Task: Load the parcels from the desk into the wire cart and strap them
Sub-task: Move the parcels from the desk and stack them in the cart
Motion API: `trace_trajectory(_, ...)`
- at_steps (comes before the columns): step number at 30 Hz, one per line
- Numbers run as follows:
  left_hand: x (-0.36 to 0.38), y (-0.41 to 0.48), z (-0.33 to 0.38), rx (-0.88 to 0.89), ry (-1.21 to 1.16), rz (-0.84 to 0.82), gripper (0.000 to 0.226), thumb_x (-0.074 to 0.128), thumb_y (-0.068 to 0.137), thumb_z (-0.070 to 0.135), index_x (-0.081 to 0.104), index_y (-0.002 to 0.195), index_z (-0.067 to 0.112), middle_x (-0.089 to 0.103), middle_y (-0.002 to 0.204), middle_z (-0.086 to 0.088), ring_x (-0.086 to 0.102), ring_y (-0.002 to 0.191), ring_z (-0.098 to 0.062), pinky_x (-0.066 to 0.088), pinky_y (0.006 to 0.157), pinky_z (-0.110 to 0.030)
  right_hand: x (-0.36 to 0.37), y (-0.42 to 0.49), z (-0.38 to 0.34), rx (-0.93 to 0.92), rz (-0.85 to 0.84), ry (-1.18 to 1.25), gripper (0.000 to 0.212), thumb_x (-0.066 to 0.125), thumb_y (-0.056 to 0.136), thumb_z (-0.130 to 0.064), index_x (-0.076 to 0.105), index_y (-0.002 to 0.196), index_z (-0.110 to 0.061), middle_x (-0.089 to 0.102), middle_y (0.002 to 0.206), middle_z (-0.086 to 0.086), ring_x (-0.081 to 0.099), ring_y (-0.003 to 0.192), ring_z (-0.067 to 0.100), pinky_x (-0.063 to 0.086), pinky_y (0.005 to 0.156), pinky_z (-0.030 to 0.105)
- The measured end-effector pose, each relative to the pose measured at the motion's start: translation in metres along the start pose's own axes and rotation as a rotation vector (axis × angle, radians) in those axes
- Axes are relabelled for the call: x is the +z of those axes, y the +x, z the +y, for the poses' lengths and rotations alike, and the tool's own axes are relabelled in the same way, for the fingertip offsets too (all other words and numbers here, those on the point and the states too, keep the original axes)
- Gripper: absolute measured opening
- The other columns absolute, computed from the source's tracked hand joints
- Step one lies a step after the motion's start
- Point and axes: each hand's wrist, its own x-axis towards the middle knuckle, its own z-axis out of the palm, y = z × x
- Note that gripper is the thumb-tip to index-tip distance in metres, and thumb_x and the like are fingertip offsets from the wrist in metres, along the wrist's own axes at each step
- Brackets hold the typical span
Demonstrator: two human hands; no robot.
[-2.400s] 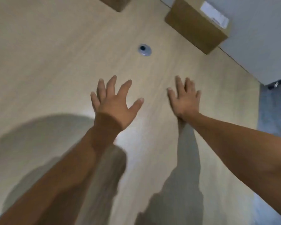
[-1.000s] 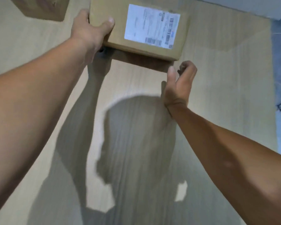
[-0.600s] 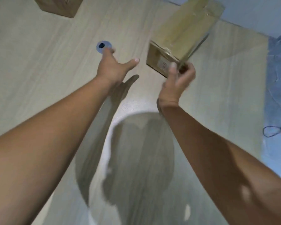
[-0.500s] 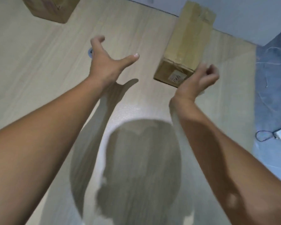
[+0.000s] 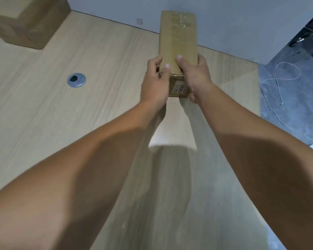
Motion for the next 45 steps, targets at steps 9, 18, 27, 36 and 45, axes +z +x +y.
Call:
trace_trajectory(9, -0.025, -0.048, 0.002, -0.027, -0.082, 0.038, 0.042, 0.052, 0.107, 0.025, 0.048, 0.148, 0.029, 0.055, 0.141, 0.001, 0.059, 0.126, -0.016, 0.051, 0.107, -0.034, -0.002, -0.057, 0.001, 0.064, -0.039, -0.173, 0.066, 0.071, 0.095, -0.044, 0.040, 0.151, -0.024, 0.066, 0.133, 0.001, 0.069, 0.115, 0.024, 0.056, 0.103, 0.047)
trace_trajectory(18, -0.180, -0.275, -0.061, -0.259, -0.126, 0.269, 0.053, 0.060, 0.104, 0.024, 0.047, 0.154, 0.032, 0.048, 0.138, -0.006, 0.051, 0.109, 0.021, 0.045, 0.107, -0.022, 0.067, -0.302, 0.055, -0.053, -0.365, -0.281, 0.057, 0.064, 0.101, -0.034, 0.038, 0.152, -0.029, 0.058, 0.143, -0.007, 0.061, 0.121, 0.001, 0.050, 0.102, 0.024)
trace_trajectory(27, -0.329, -0.522, -0.123, -0.289, -0.571, 1.073, 0.060, 0.077, 0.085, 0.046, 0.057, 0.142, 0.043, 0.051, 0.146, 0.002, 0.060, 0.129, -0.008, 0.053, 0.105, -0.030, 0.176, -0.563, 0.103, -0.042, -1.091, -0.316, 0.057, 0.055, 0.107, -0.035, 0.031, 0.159, -0.027, 0.045, 0.156, -0.005, 0.052, 0.138, 0.012, 0.049, 0.112, 0.044)
trace_trajectory(36, -0.364, -0.843, -0.211, -0.255, -0.918, 1.712, 0.056, 0.080, 0.076, 0.038, 0.069, 0.129, 0.025, 0.068, 0.130, -0.011, 0.064, 0.119, -0.028, 0.049, 0.102, -0.049, 0.265, -0.814, 0.184, -0.301, -1.620, -0.784, 0.079, 0.054, 0.088, -0.061, 0.035, 0.155, -0.023, 0.041, 0.153, 0.016, 0.053, 0.114, -0.001, 0.040, 0.104, 0.013)
trace_trajectory(45, -0.254, -1.028, -0.281, -0.398, -1.192, 2.185, 0.046, 0.077, 0.070, 0.033, 0.072, 0.115, 0.039, 0.075, 0.110, 0.005, 0.071, 0.096, -0.015, 0.057, 0.074, -0.028, 0.272, -1.064, 0.329, -0.418, -2.207, -1.266, 0.018, 0.063, 0.098, -0.045, 0.062, 0.105, -0.029, 0.067, 0.101, -0.010, 0.066, 0.105, 0.021, 0.045, 0.072, 0.025)
